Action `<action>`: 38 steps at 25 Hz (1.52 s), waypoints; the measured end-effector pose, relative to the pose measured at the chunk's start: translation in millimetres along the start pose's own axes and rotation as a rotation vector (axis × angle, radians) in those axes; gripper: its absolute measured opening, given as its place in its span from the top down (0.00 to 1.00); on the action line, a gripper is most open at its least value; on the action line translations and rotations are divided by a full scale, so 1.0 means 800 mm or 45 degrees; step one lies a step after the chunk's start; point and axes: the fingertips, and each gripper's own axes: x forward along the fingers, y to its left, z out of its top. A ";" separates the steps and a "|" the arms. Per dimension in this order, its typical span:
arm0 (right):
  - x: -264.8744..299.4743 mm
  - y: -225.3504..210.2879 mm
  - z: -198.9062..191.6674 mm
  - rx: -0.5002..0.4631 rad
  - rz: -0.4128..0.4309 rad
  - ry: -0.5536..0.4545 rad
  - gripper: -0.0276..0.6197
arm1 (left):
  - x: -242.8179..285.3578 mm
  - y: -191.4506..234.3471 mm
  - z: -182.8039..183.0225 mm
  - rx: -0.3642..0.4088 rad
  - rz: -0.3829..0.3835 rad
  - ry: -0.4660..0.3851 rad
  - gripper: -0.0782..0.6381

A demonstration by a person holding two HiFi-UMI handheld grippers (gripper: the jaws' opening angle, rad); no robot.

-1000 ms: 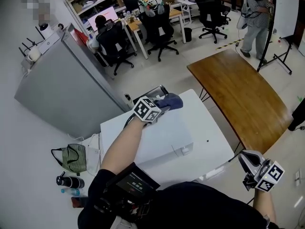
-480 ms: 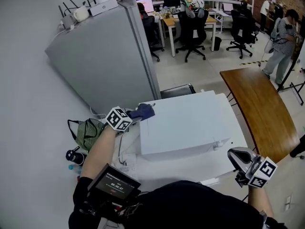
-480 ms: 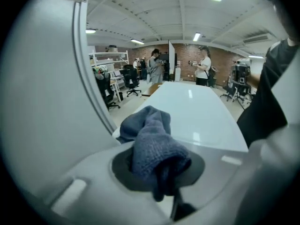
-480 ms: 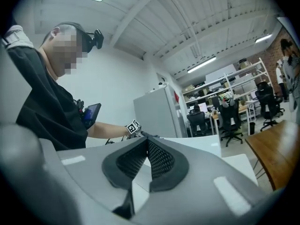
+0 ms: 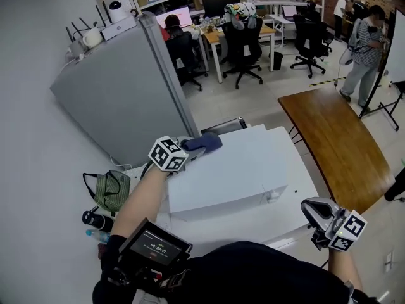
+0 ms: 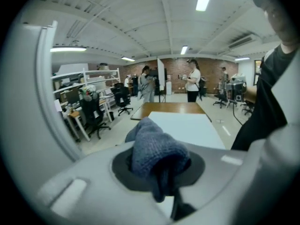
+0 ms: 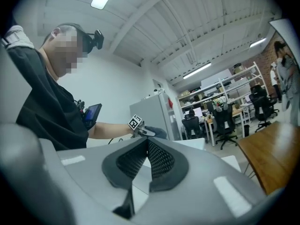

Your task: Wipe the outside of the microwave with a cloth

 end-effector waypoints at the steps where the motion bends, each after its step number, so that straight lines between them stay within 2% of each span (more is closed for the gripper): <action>1: -0.025 -0.017 0.002 0.007 -0.041 -0.010 0.95 | 0.043 -0.021 0.031 0.028 -0.051 -0.017 0.81; 4: -0.096 -0.067 0.005 0.023 -0.164 -0.028 0.95 | 0.165 -0.080 0.097 0.108 -0.169 -0.016 0.81; 6: -0.132 -0.090 0.003 0.030 -0.226 -0.034 0.95 | 0.224 -0.106 0.116 0.149 -0.211 0.017 0.81; 9: -0.164 -0.109 0.000 0.042 -0.292 -0.040 0.95 | 0.271 -0.121 0.108 0.199 -0.239 0.106 0.81; 11: -0.167 -0.109 -0.001 0.049 -0.307 -0.035 0.95 | 0.273 -0.118 0.092 0.203 -0.246 0.137 0.81; 15: -0.130 -0.088 -0.001 0.037 -0.254 -0.018 0.95 | 0.216 -0.088 0.046 0.160 -0.212 0.178 0.81; 18: -0.073 -0.051 0.003 0.001 -0.165 0.004 0.95 | 0.132 -0.055 -0.019 0.115 -0.155 0.221 0.81; 22: 0.015 0.027 -0.001 -0.054 -0.017 0.047 0.95 | -0.014 -0.007 -0.130 -0.020 -0.047 0.241 0.81; 25: 0.064 0.082 -0.012 -0.062 0.050 0.068 0.95 | -0.105 0.016 -0.202 -0.114 0.025 0.248 0.81; 27: 0.085 0.109 -0.019 -0.056 0.079 0.085 0.95 | -0.143 0.027 -0.239 -0.142 0.071 0.290 0.81; 29: 0.094 0.125 -0.021 -0.056 0.093 0.094 0.95 | -0.166 0.037 -0.253 -0.154 0.123 0.307 0.81; 31: 0.089 0.126 -0.016 -0.059 0.087 0.086 0.95 | -0.172 0.043 -0.229 -0.153 0.163 0.244 0.81; 33: 0.071 0.117 -0.008 -0.061 0.064 0.066 0.95 | -0.156 0.037 -0.174 -0.119 0.165 0.142 0.81; 36: 0.024 0.089 0.002 -0.065 0.021 0.032 0.95 | -0.088 -0.004 -0.067 -0.022 0.079 0.013 0.81; 38: -0.020 0.063 0.007 -0.063 -0.021 0.015 0.95 | -0.021 -0.041 -0.001 0.042 0.003 -0.027 0.81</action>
